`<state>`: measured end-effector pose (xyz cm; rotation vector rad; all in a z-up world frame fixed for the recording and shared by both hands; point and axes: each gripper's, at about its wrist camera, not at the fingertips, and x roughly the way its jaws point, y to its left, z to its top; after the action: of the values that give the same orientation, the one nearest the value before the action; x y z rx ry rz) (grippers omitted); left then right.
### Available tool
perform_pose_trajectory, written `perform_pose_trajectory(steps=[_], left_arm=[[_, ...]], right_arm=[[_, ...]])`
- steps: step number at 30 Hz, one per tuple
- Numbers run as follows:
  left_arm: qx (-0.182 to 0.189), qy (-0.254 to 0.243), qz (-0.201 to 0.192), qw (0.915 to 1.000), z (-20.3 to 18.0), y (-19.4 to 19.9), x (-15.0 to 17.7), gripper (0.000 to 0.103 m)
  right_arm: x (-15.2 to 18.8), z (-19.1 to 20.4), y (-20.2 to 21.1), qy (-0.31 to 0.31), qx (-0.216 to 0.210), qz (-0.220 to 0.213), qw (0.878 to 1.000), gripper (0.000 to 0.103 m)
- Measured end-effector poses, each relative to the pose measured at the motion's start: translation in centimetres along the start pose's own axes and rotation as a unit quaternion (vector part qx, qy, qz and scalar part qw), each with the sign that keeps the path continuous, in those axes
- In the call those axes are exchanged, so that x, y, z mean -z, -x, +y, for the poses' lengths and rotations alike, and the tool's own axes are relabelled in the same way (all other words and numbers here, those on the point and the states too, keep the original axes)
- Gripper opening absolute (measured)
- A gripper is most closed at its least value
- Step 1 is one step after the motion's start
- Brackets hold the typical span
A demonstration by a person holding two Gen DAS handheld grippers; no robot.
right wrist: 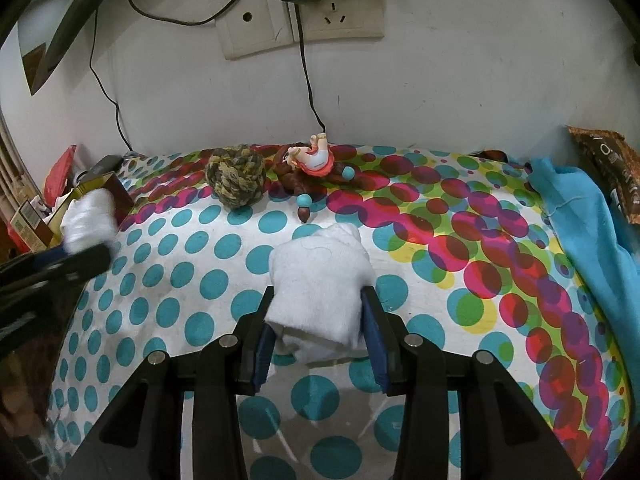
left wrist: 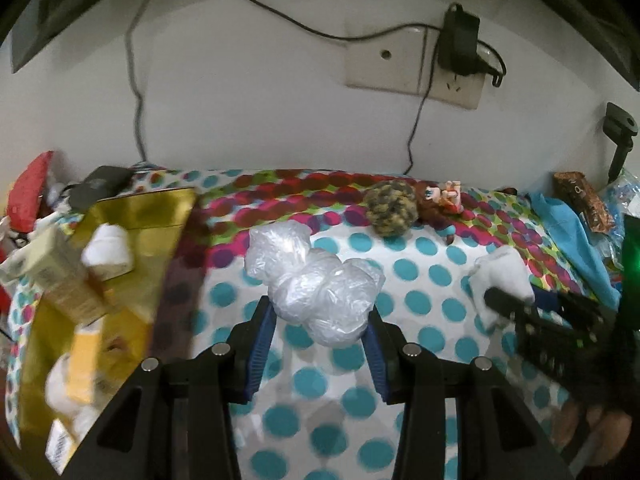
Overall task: Organize objects
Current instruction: 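Carry the plastic bag into the gold tray with the left gripper and release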
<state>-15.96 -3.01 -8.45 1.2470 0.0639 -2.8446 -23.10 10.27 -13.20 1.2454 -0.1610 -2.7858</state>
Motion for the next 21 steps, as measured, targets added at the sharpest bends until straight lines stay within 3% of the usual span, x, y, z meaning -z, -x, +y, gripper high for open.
perform_pose_trajectory(steps=[10,16,21], left_arm=[[-0.035,0.051,-0.014,0.9980,7.0,5.0,2.2,0.043],[-0.049,0.102,-0.015,0.9934,11.7,6.1,2.6,0.043],[-0.052,0.117,-0.014,0.9916,13.7,5.7,2.0,0.043]], right_arm=[[-0.2,0.1,-0.1,0.002,0.004,0.004,1.000,0.040],[-0.2,0.1,-0.1,0.002,0.004,0.003,1.000,0.040],[-0.2,0.4,-0.1,0.008,0.012,0.004,1.000,0.041]])
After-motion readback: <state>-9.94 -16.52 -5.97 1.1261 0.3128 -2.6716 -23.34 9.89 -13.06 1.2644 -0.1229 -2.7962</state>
